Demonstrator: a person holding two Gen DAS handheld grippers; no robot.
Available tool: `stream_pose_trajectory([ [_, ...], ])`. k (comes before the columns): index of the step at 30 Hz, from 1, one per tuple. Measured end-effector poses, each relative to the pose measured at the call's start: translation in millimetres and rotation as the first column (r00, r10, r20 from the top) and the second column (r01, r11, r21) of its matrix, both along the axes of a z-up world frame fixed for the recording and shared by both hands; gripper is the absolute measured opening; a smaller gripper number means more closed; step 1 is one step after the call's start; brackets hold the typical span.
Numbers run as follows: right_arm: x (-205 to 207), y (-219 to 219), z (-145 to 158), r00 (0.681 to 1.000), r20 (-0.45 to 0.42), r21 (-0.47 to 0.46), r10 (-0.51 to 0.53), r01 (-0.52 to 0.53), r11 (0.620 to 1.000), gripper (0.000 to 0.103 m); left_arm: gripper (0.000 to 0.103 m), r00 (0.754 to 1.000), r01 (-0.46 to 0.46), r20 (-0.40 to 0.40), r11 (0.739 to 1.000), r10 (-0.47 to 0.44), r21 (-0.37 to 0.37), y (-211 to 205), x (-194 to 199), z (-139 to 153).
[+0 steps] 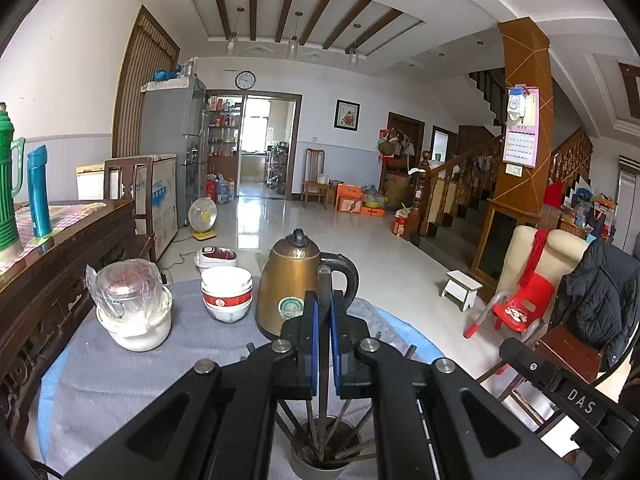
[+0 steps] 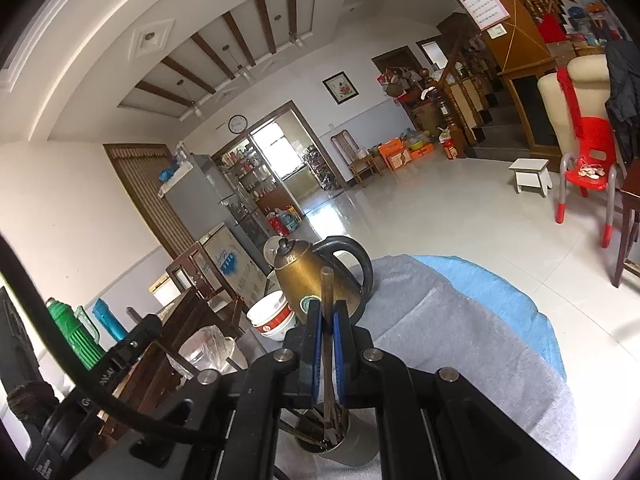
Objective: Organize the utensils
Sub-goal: 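Lower both chopsticks into the grey cup and open both tools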
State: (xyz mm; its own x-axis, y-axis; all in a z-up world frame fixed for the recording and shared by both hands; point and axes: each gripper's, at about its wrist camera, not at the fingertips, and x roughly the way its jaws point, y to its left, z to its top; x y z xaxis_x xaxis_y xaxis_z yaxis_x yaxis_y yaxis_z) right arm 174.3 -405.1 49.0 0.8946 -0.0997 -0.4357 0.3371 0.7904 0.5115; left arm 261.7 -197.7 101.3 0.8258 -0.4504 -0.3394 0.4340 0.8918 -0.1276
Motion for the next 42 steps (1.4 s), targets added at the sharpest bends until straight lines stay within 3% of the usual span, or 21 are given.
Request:
stream_pose_trajectory([
  [21,17,17,-14,0.996,-0.088,-0.077,0.025,-0.032,0.997,0.006,0.006,0.998,-0.02,-0.06,0.999,0.023,0.046,-3,13,-26],
  [42,36,32,-34,0.982,-0.173,-0.077,0.072,-0.086,0.993,0.006,0.006,0.987,0.001,-0.159,0.998,0.008,0.056,4,38,-55],
])
